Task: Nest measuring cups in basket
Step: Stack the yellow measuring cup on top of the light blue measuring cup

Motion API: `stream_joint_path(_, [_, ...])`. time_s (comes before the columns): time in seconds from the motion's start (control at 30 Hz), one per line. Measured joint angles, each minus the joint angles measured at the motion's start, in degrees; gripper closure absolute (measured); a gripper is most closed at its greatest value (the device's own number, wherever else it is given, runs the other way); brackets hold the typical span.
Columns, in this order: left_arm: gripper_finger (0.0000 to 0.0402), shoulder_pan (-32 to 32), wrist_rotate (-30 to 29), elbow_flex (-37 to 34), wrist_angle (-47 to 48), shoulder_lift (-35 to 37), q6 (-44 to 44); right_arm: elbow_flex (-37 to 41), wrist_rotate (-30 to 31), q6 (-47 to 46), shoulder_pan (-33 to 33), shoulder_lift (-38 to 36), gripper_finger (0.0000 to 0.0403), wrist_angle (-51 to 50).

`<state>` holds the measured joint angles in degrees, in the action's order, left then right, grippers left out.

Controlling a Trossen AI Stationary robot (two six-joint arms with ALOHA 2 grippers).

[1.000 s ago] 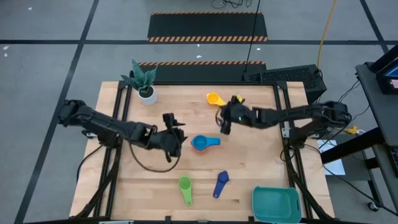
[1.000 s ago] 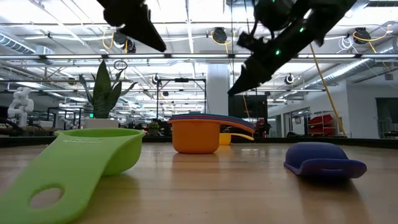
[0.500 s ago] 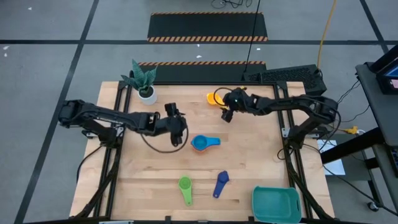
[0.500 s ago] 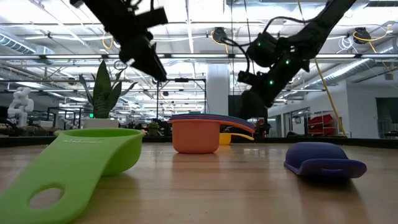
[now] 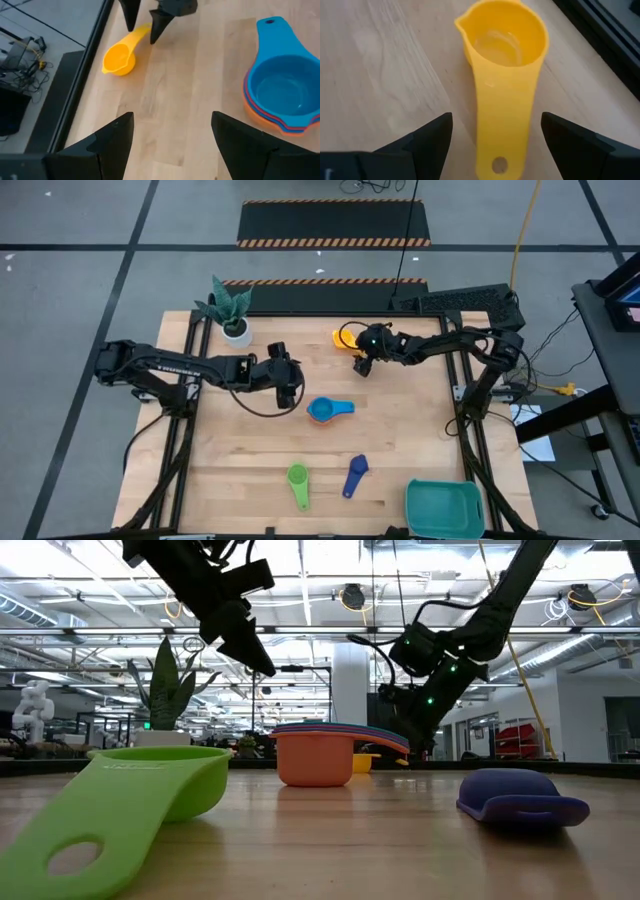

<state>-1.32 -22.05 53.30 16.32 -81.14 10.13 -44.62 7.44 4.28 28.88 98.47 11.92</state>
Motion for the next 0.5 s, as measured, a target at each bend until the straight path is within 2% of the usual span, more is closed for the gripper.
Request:
stream_joint_path(0.23, [0.0131, 0.1, 0.0, 0.0, 0.1, 0.0, 0.3, 0.0, -0.3, 1.2, 0.4, 2.9, 0.0116, 2.0])
stream_joint_path(0.5, [0.0131, 0.8, 0.0, 0.0, 0.1, 0.0, 0.3, -0.1, -1.3, 0.9, 0.6, 3.2, 0.0189, 2.5])
